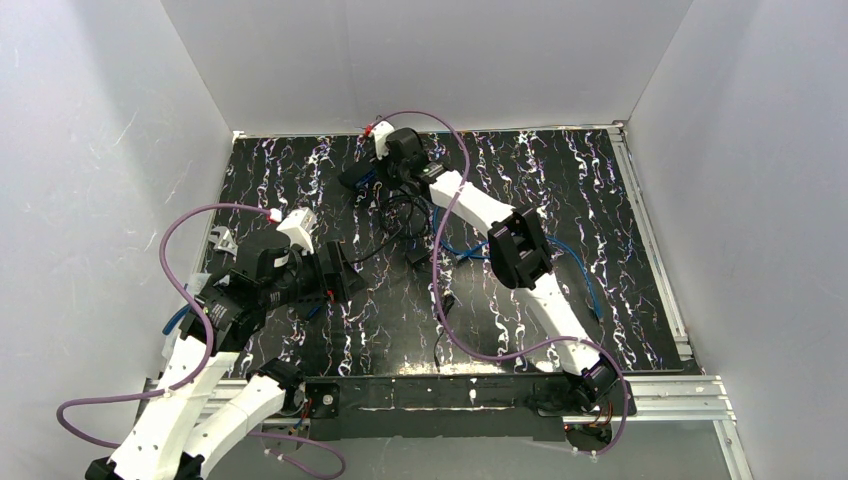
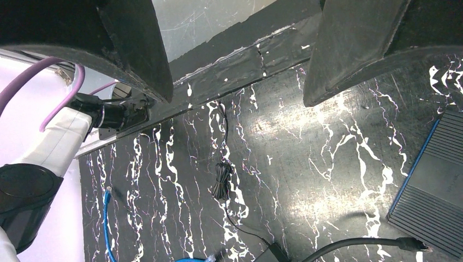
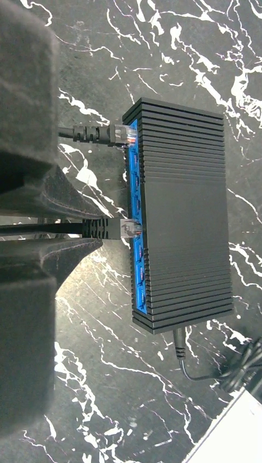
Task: Insert the plug into the switch port
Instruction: Place the switch port at the center of the board.
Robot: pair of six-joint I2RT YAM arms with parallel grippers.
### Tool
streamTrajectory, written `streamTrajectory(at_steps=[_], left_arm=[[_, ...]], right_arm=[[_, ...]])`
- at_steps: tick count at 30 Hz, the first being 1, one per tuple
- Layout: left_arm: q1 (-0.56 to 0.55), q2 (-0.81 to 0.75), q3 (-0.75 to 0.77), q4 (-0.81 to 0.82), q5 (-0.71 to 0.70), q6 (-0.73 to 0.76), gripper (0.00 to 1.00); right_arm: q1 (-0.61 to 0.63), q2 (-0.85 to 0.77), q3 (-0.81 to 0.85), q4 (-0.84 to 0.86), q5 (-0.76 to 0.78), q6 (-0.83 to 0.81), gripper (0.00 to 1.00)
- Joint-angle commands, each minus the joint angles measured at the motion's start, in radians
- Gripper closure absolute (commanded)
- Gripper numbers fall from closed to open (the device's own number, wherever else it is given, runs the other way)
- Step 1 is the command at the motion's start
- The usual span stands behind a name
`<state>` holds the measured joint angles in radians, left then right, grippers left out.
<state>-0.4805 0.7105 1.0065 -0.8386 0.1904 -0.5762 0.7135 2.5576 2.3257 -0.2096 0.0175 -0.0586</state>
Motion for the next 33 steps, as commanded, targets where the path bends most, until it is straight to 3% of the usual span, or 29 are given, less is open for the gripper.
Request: streamTrajectory(at_steps=[1,9,13,22,33], left_arm=[[0.006,0.001,-0.001,-0.009,-0.006,0.004,0.13],[0.008,0.004,-0.004,-0.003,-0.007,-0.005,0.13],[0.009,0.004,0.005,-0.011,-0.016,-0.006,0.12],[0.012,-0.01,-0.002,-0.029,-0.029,0.003,0.05],[0.017,0.011,-0.074,-0.001,-0.06,-0.014,0.02]], right_arm=[[-0.017,-0.048,-0.004,-0.006,-0.051,0.05,0.73],[-0.02,-0.119,-0.094,-0.01,-0.101,0.072,0.48],[-0.021,-0.212,-0.171,0.05,-0.11,0.062,0.45],[-0.021,-0.553,-0.513,0.191,-0.138,0.041,0.41],[0.002,-0.985,-0.937,0.058,-0.154,0.103,0.42]])
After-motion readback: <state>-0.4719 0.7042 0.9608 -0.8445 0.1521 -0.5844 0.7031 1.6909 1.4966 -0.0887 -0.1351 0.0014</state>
